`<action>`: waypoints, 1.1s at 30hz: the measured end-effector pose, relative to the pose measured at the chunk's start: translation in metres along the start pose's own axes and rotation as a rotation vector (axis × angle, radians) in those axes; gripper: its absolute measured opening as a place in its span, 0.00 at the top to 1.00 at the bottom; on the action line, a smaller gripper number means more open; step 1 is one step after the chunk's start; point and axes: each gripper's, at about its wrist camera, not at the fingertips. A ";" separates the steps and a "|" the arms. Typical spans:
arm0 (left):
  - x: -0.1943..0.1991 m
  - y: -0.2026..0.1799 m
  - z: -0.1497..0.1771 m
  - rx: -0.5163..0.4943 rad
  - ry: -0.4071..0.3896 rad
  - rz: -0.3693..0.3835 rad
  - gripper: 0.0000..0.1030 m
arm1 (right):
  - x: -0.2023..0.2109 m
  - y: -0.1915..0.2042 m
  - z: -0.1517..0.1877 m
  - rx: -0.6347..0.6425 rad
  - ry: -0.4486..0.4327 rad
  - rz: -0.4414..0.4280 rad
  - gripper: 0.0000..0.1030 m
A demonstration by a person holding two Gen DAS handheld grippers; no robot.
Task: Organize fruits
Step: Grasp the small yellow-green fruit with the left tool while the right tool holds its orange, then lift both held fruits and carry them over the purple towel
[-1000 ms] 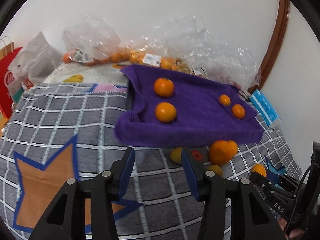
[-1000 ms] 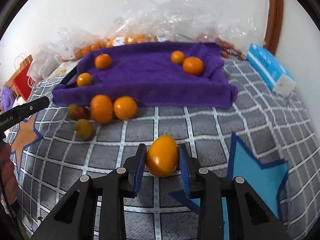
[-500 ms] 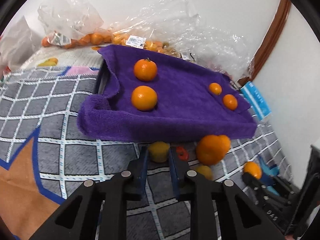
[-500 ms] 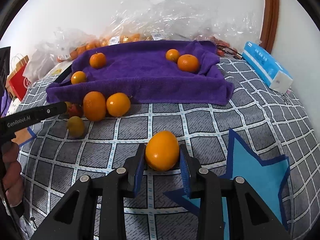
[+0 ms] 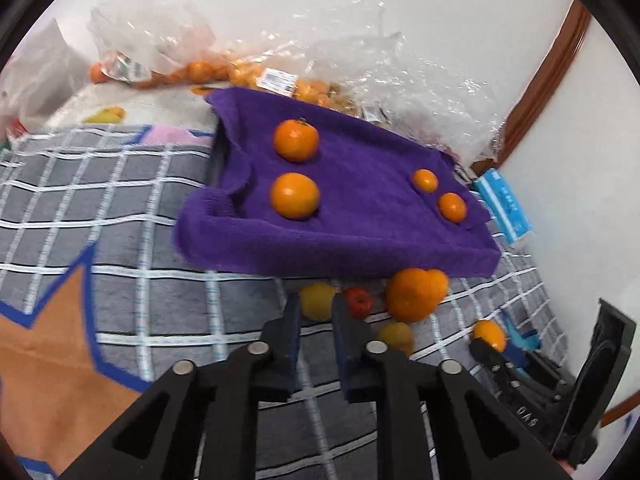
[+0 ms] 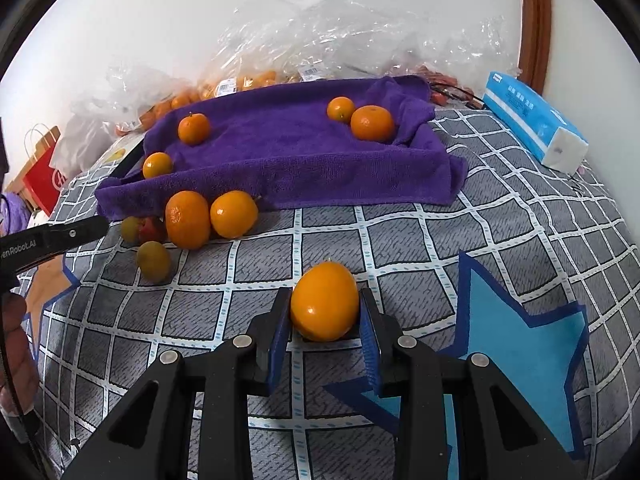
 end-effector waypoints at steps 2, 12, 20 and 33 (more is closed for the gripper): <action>-0.005 -0.002 -0.001 -0.003 -0.002 -0.010 0.72 | 0.000 0.000 0.000 -0.001 0.000 -0.002 0.68; -0.014 0.007 0.002 0.028 0.013 0.020 0.77 | 0.000 0.000 0.000 -0.011 0.000 -0.009 0.68; 0.007 0.015 0.009 0.006 0.031 -0.094 0.77 | 0.000 -0.001 -0.001 -0.016 0.000 -0.012 0.68; -0.002 0.009 0.016 -0.060 -0.032 -0.150 0.76 | -0.001 0.000 -0.001 -0.007 0.005 0.002 0.68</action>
Point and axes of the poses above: each gripper's, at about its wrist camera, not at the fingertips, and x roughly against the way its jaws point, y to its left, z to its underside, and after that the axes turned 2 degrees about -x, right-handed
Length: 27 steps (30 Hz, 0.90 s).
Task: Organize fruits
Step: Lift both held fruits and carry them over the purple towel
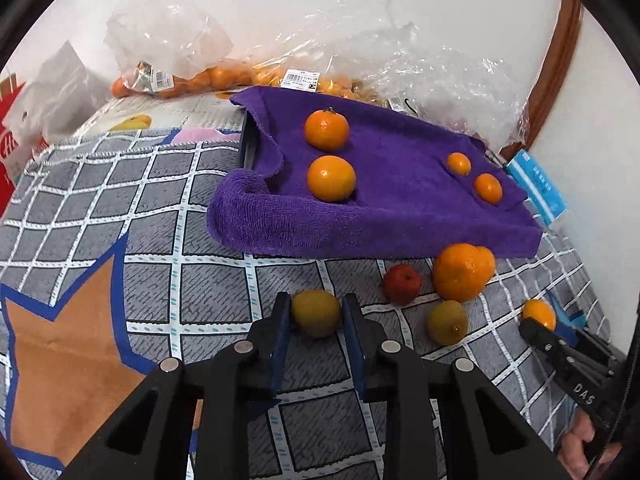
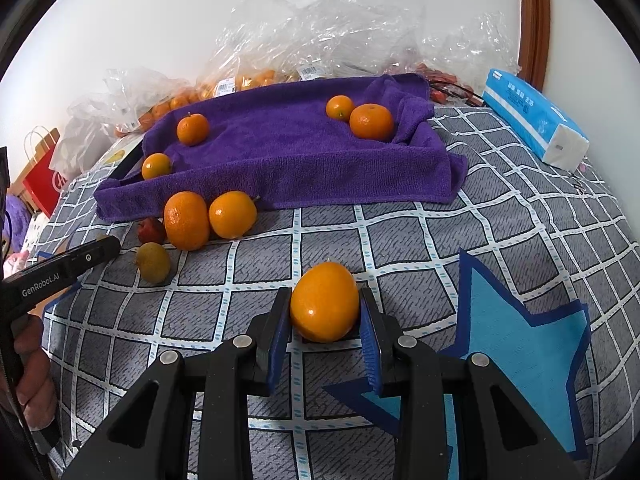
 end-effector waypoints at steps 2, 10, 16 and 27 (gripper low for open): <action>0.001 0.006 0.000 0.032 -0.007 0.026 0.76 | 0.000 0.001 0.000 0.003 0.002 0.006 0.68; 0.000 0.018 0.002 0.115 -0.022 0.099 0.76 | -0.001 0.002 0.000 0.010 0.004 0.015 0.67; 0.001 0.014 0.002 0.095 -0.021 0.062 0.76 | -0.002 0.005 -0.001 0.037 0.012 0.041 0.67; 0.021 0.009 0.003 0.062 -0.131 0.102 0.76 | 0.005 0.007 0.002 0.045 -0.020 -0.005 0.68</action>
Point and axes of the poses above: each gripper's, at about its wrist camera, not at the fingertips, and x roughly against the way its jaws point, y to its left, z to its underside, and after that the axes turned 2 degrees about -x, right-handed
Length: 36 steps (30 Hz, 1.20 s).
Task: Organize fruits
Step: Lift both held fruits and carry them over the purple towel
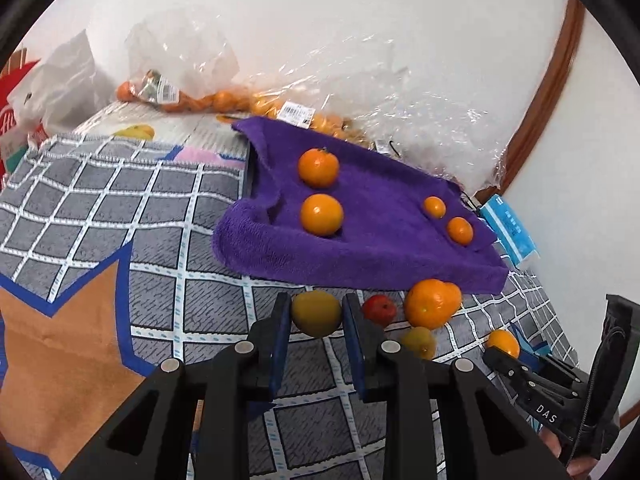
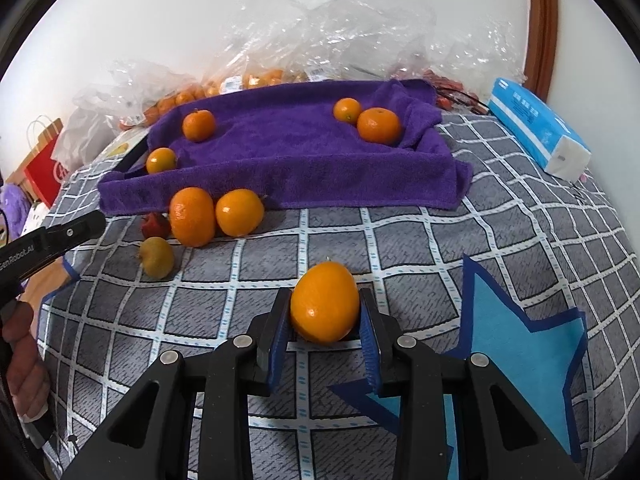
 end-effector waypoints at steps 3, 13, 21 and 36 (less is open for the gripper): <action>0.006 -0.006 0.000 -0.030 -0.032 0.003 0.76 | 0.003 0.002 0.000 0.008 -0.018 0.014 0.68; 0.036 -0.016 -0.006 -0.033 -0.074 0.021 0.76 | 0.026 0.010 -0.018 0.049 -0.062 0.041 0.68; 0.050 -0.029 -0.051 -0.062 -0.122 -0.043 0.76 | 0.031 0.007 -0.069 0.014 -0.117 -0.023 0.68; -0.029 -0.020 -0.116 0.040 -0.129 -0.047 0.76 | -0.017 0.002 -0.138 0.018 -0.178 -0.027 0.68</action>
Point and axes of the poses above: each gripper's, at about its wrist camera, not at the fingertips, and x roughly against the way its jaws point, y to its left, z to its underside, and after that the axes turned 2 degrees about -x, right-handed
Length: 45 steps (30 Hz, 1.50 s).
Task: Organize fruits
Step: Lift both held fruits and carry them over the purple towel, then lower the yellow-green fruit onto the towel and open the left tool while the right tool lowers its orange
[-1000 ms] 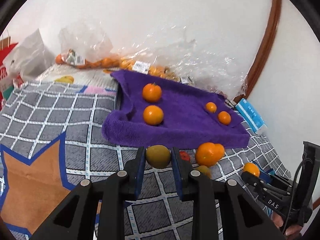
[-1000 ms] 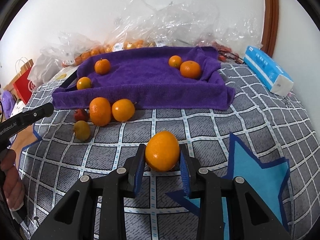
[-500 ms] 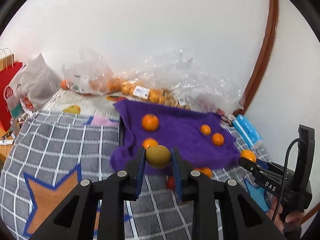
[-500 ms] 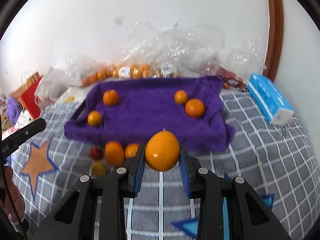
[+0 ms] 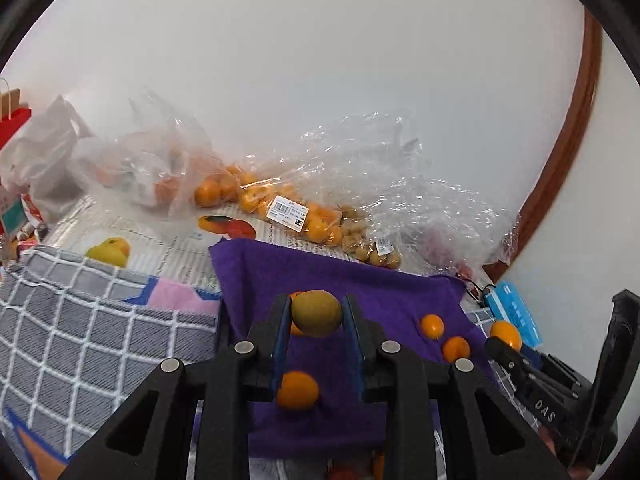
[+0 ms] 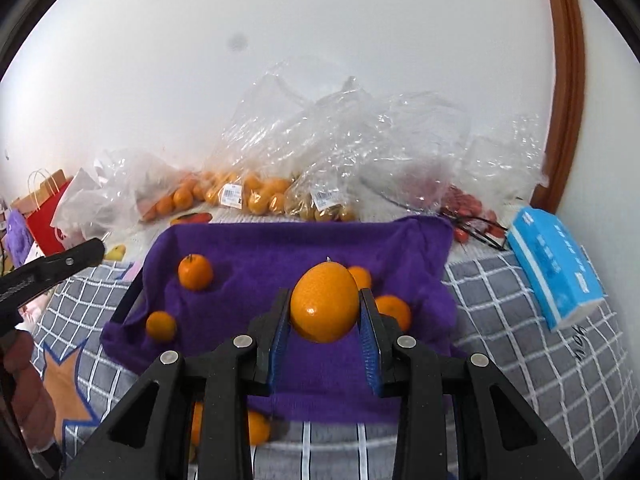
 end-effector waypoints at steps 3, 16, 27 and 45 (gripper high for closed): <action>-0.014 0.004 0.009 0.009 0.008 0.014 0.76 | -0.017 -0.006 0.008 -0.018 0.009 -0.007 0.68; -0.015 0.034 0.018 0.092 -0.038 0.041 0.76 | -0.029 -0.022 0.026 -0.029 0.011 -0.015 0.68; -0.043 0.025 0.029 0.054 0.056 0.050 0.76 | -0.053 -0.014 0.035 -0.009 0.116 -0.013 0.68; -0.062 0.024 0.033 0.047 0.092 -0.005 0.76 | -0.058 -0.014 0.037 0.006 0.153 0.011 0.65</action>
Point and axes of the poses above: each gripper's, at about its wrist camera, not at the fingertips, and x roughly against the way its jaws point, y to its left, z to its underside, and after that the axes turned 2 degrees about -x, right-handed
